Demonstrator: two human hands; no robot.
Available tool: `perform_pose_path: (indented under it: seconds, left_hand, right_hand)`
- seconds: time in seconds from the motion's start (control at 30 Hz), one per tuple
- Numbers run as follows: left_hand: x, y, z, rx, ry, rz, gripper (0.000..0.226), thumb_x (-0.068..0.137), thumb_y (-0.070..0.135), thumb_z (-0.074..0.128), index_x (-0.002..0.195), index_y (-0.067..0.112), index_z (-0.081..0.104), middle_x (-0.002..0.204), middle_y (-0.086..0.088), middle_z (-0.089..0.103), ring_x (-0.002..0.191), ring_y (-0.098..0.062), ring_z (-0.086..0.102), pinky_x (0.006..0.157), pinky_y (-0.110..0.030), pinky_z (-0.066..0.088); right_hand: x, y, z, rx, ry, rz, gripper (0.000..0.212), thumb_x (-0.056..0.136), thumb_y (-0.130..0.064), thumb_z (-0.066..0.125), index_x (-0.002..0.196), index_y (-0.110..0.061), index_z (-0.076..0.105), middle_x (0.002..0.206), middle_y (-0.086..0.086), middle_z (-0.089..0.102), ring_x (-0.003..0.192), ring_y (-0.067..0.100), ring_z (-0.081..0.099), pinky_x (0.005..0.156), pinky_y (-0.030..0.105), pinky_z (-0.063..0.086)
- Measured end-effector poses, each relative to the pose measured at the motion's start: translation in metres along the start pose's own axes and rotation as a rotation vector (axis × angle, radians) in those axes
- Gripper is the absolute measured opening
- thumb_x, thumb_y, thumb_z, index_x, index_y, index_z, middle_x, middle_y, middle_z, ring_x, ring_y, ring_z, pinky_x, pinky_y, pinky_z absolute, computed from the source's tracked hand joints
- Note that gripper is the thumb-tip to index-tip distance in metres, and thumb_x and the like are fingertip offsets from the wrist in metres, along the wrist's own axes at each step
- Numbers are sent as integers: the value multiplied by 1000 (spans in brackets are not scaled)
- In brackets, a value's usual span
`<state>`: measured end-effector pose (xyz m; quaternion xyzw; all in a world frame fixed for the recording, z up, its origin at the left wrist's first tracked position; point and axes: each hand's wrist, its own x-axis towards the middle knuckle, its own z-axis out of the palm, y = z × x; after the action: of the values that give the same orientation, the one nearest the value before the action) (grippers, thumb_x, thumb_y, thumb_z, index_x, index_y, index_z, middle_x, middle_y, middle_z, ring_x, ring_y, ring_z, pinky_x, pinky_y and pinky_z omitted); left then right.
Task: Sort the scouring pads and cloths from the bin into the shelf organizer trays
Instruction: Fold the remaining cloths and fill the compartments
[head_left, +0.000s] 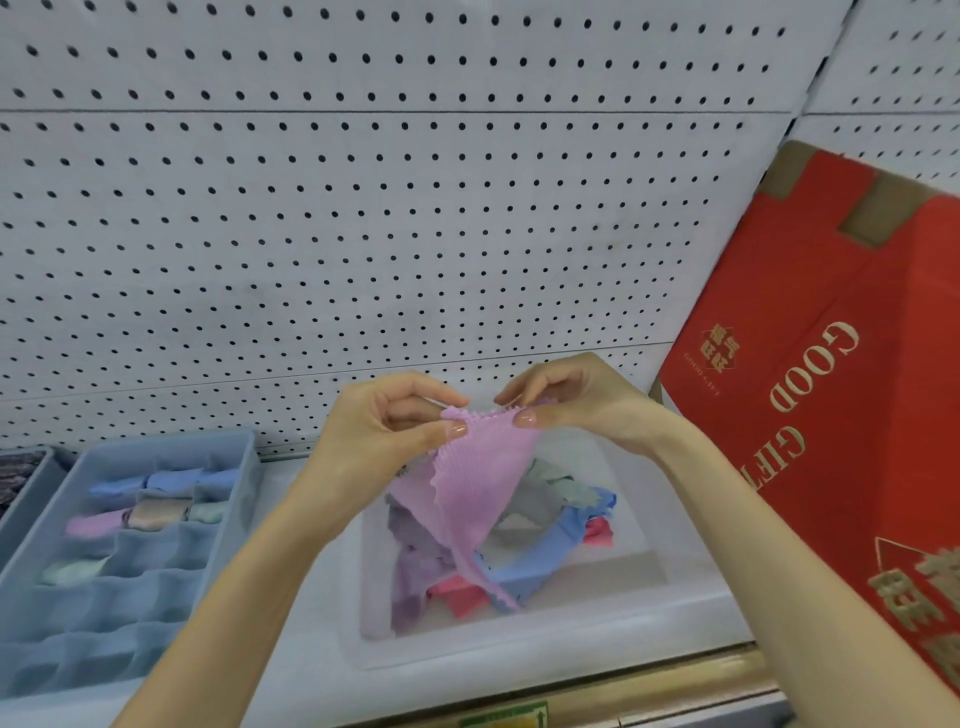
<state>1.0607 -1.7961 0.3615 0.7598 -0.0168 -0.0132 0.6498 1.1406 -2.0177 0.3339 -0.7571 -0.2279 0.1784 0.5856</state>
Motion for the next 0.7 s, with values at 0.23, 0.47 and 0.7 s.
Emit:
perform_pose_path:
  seconds: [0.23,0.47,0.7]
  left_hand:
    - [5,-10,-1,16,146,-7,15,77,-2,75,75,13,72,64,2,72,56,-4,60,61,-13,49]
    - [13,-14,-2,133,155,47,17,80,4,74,74,19,72,64,2,71,54,-2,56,63,-15,48]
    - [16,-14,-4,37,243,115,16,86,2,67,78,16,70,73,-4,74,67,-14,66,65,-18,54]
  right_hand:
    - [-10,3,4,56,177,-67,14,76,9,71,80,-4,68,69,-6,71,69,5,66,70,15,50]
    - [-14,21,17,-116,172,106,18,78,-13,78,67,-2,67,66,3,53,67,14,43,66,26,36]
    - [-18,-10,15,153,428,-57,19,83,-9,71,67,-7,61,72,9,57,71,16,54,71,27,48]
